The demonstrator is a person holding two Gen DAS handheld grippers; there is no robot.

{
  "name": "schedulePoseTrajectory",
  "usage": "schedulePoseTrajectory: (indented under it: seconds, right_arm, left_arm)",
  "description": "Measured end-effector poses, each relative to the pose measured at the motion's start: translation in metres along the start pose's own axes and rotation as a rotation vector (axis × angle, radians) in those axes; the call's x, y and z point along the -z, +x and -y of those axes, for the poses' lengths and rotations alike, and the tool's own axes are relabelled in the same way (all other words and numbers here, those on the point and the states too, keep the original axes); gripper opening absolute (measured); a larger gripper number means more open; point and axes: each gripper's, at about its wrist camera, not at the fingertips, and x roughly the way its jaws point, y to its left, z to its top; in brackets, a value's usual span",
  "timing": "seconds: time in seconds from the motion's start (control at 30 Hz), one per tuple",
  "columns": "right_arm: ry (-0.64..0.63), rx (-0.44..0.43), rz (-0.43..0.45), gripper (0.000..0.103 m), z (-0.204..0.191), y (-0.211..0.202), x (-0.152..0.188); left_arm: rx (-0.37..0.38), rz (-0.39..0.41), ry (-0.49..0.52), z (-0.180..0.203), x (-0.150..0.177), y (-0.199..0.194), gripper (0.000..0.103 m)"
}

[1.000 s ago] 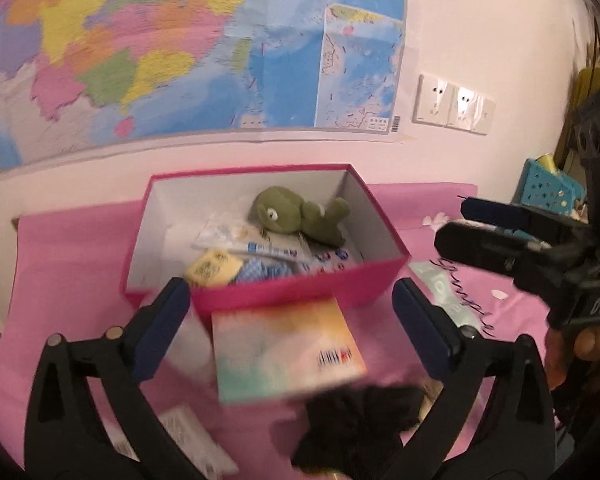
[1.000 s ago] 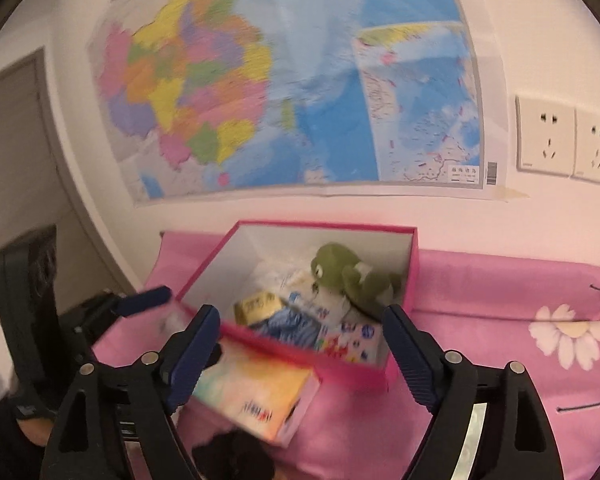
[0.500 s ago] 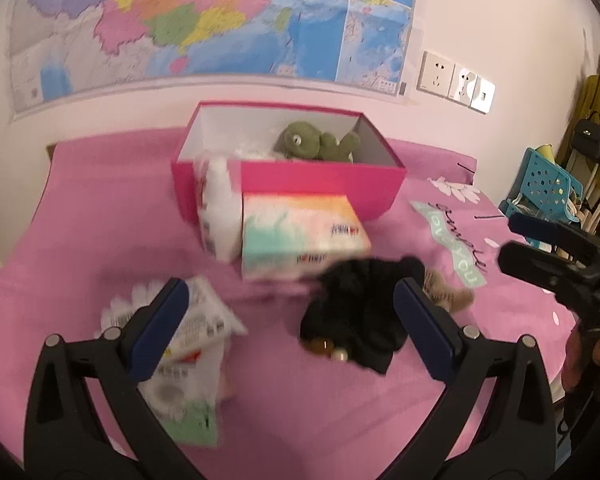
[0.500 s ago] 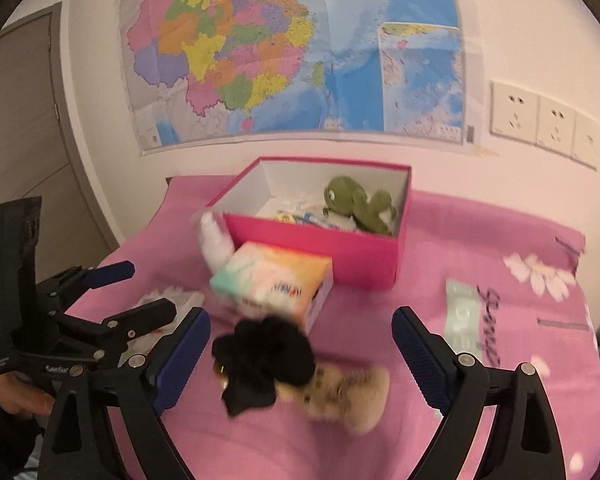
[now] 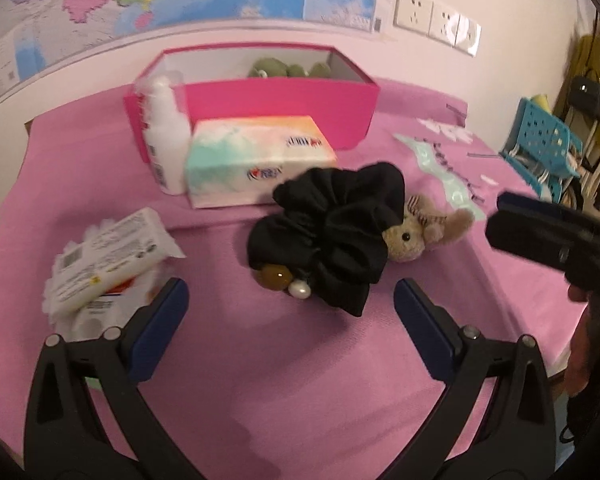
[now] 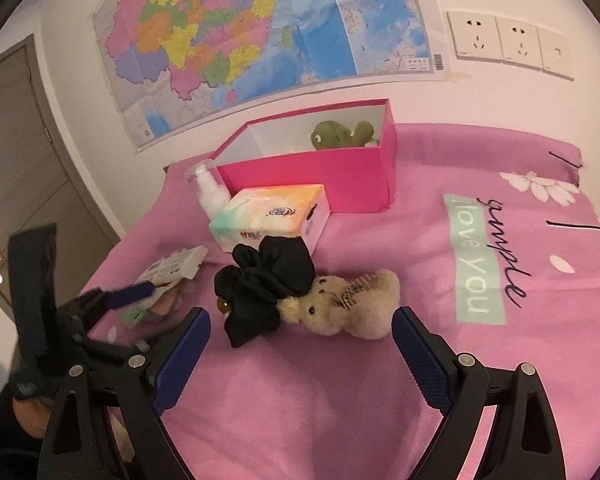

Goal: Organize soft objects
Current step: 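Move the left tool back toward the black scrunchie, then grasp the black scrunchie with the left tool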

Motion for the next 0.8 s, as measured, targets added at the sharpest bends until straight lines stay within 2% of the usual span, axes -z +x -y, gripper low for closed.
schedulePoseTrajectory:
  seconds: [0.43,0.5,0.6,0.67,0.8]
  right_arm:
    - [-0.015,-0.040,-0.060,0.093,0.002,0.053,-0.035]
    - [-0.015,-0.044,-0.072,0.089,0.002,0.061,-0.038]
    - [-0.022,-0.060,-0.096,0.077,0.000,0.071,-0.041]
    - [-0.028,-0.074,-0.114,0.066,-0.002,0.078,-0.041]
    - [-0.035,-0.083,-0.148,0.054,-0.005,0.089,-0.040]
  left_arm:
    - [-0.004,-0.050,0.015,0.006,-0.017,0.037,0.102]
    - [-0.002,-0.052,0.014,0.006,-0.016,0.039,0.102]
    - [0.003,-0.058,0.017,0.005,-0.015,0.044,0.102]
    - [0.005,-0.060,0.017,0.004,-0.015,0.046,0.102]
    - [0.010,-0.060,0.020,0.004,-0.014,0.048,0.102]
